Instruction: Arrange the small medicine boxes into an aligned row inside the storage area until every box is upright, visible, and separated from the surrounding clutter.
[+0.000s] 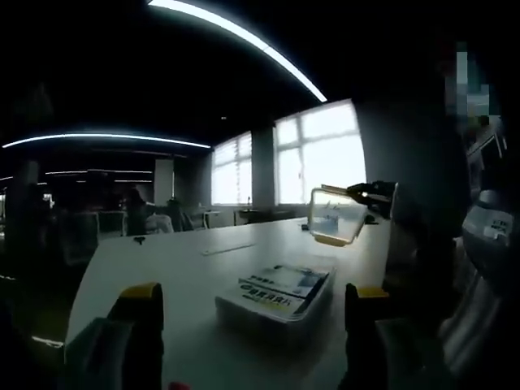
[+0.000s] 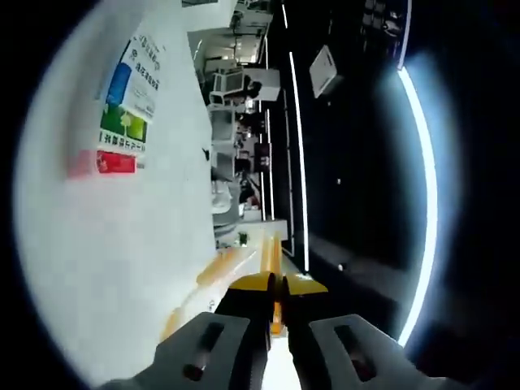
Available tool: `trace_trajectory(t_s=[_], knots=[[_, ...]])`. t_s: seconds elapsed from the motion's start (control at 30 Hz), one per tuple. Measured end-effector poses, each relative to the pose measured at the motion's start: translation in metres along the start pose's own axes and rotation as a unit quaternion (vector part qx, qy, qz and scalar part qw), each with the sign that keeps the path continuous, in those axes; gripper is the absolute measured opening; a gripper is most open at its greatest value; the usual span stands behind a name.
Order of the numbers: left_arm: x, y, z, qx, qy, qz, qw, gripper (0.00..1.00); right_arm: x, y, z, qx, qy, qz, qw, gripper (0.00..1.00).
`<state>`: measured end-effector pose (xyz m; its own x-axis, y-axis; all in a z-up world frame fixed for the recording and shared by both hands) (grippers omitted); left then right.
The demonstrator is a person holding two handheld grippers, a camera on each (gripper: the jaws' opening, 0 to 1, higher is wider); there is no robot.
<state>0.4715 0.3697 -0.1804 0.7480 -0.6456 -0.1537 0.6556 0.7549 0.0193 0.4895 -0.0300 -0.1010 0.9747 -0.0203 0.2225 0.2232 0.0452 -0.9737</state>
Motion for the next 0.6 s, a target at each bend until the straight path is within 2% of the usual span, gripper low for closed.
trace_trajectory(t_s=[0.27, 0.43, 0.6], knots=[[0.002, -0.005, 0.001, -0.002, 0.006, -0.006, 1.0000, 0.92, 0.009, 0.000, 0.036, 0.009, -0.054, 0.002, 0.9985, 0.02], [0.003, -0.006, 0.002, -0.004, 0.008, -0.008, 0.9999, 0.92, 0.013, 0.004, 0.052, 0.001, -0.083, 0.005, 0.9965, 0.02], [0.009, -0.008, 0.002, -0.017, 0.013, -0.016, 0.9996, 0.91, 0.022, 0.002, 0.062, 0.014, -0.095, 0.007, 0.9954, 0.02]])
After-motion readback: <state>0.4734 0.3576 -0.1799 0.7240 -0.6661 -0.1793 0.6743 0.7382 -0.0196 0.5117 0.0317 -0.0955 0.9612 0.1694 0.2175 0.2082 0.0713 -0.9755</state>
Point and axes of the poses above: the point that each gripper's makers call its tool centre point, and the gripper's own axes: x roughly forward along the fingers, y roughly to its left, z roughly out of its top, the point moved 8 cm from there along -x, roughly backward along the fingers, and after that the axes turned 7 degrees about y, right-handed, at the moved point
